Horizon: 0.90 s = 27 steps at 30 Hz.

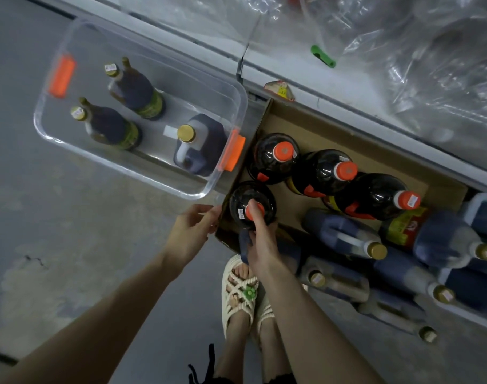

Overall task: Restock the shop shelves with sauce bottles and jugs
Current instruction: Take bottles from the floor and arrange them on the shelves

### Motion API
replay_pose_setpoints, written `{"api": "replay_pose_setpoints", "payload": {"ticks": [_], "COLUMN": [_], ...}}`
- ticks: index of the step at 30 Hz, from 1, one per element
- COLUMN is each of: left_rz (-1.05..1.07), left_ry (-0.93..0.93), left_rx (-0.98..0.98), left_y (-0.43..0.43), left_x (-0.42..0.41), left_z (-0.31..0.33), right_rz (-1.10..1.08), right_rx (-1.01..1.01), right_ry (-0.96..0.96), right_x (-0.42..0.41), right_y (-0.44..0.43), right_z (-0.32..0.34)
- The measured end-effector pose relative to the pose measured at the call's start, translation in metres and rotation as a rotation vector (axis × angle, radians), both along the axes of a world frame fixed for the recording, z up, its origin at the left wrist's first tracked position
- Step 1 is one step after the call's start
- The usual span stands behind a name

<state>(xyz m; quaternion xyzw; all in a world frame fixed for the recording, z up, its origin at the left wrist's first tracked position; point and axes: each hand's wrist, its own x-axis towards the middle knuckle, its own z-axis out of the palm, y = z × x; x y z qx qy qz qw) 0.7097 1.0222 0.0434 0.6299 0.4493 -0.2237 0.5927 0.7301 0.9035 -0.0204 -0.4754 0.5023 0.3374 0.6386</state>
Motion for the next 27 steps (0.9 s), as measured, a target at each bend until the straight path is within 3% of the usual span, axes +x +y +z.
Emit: {"api": "replay_pose_setpoints", "payload": {"ticks": [9, 15, 20, 27], "left_rz": [-0.040, -0.062, -0.075, -0.237], "left_ry": [-0.036, -0.065, -0.151, -0.276], "left_rx": [0.001, 0.007, -0.018, -0.112], "left_y": [0.001, -0.002, -0.012, -0.025], "left_x": [0.006, 0.016, 0.034, 0.078], "left_z": [0.008, 0.035, 0.094, 0.211], "right_rz": [-0.099, 0.094, 0.138, 0.460], "right_rx": [0.016, -0.114, -0.094, -0.114], "right_ry": [-0.057, -0.266, -0.336, -0.468], "right_x": [0.011, 0.032, 0.063, 0.097], "right_y": [-0.003, -0.022, -0.031, -0.075], "right_z": [0.004, 0.047, 0.121, 0.285]}}
